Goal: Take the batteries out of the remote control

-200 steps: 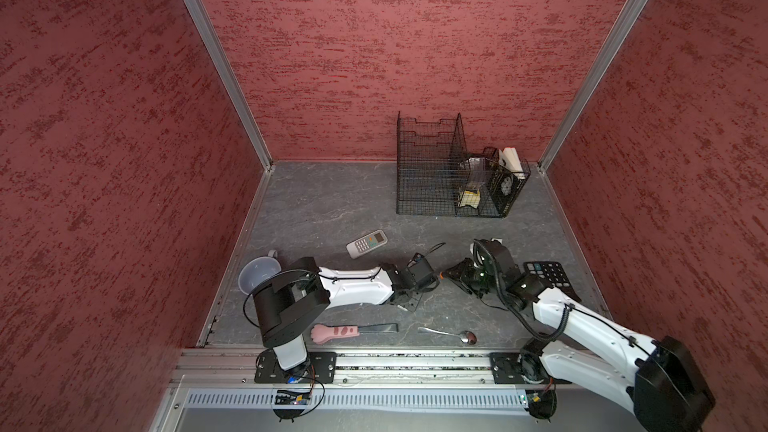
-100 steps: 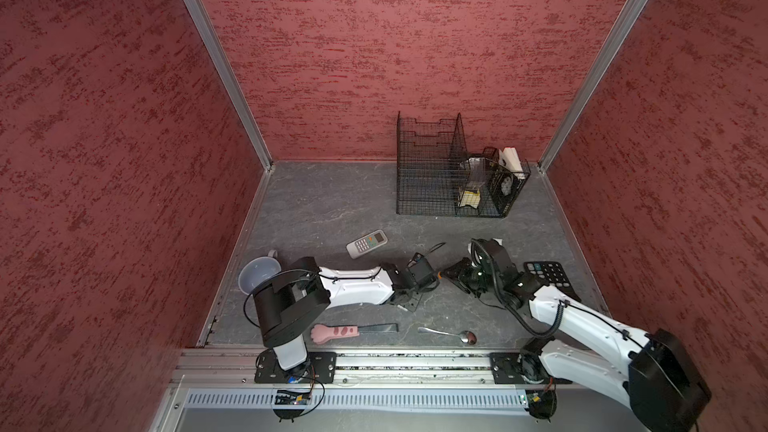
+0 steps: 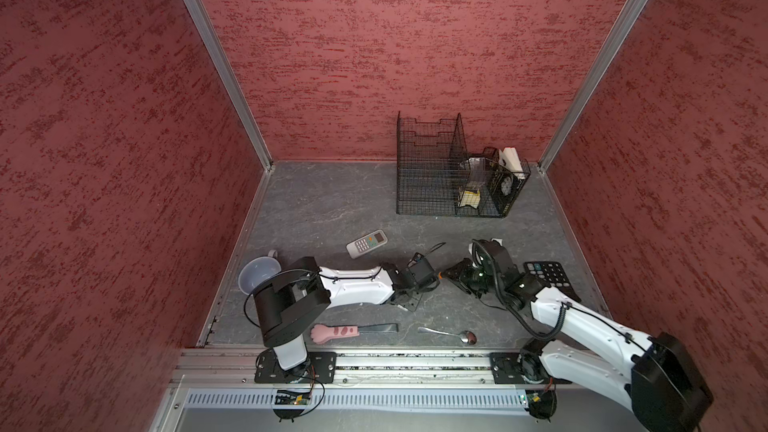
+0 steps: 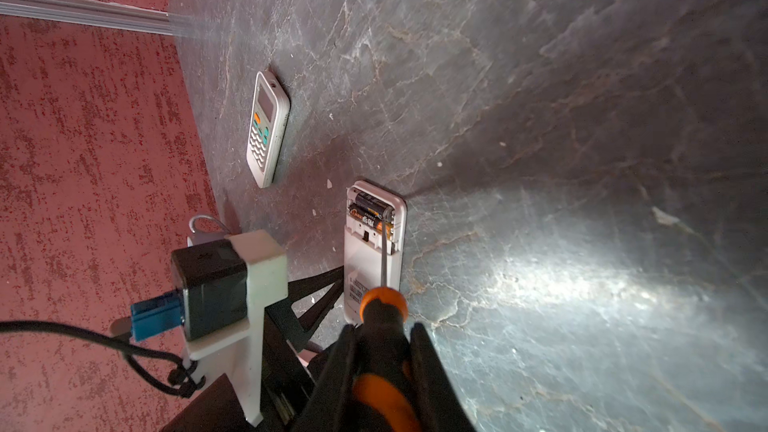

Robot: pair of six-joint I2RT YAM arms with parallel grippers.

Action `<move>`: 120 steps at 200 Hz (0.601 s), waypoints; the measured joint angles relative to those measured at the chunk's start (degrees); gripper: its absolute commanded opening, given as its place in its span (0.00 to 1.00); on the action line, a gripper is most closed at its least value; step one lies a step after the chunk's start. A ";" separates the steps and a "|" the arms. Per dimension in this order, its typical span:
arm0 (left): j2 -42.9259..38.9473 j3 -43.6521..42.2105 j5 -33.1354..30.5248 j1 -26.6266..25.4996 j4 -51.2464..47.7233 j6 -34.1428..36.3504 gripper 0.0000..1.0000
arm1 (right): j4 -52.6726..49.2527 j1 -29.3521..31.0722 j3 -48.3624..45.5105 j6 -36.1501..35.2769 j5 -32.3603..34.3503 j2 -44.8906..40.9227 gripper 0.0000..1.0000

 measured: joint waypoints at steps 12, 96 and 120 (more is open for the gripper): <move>0.00 0.00 0.00 0.00 0.00 0.00 0.38 | -0.04 0.02 -0.09 -0.02 0.00 -0.09 0.00; 0.42 0.59 -0.02 -0.22 -0.42 -0.24 0.38 | 1.22 0.00 -1.81 0.04 0.04 -0.50 0.00; 0.44 0.61 -0.02 -0.22 -0.46 -0.37 0.38 | 1.55 0.00 -1.86 0.07 0.07 -0.46 0.00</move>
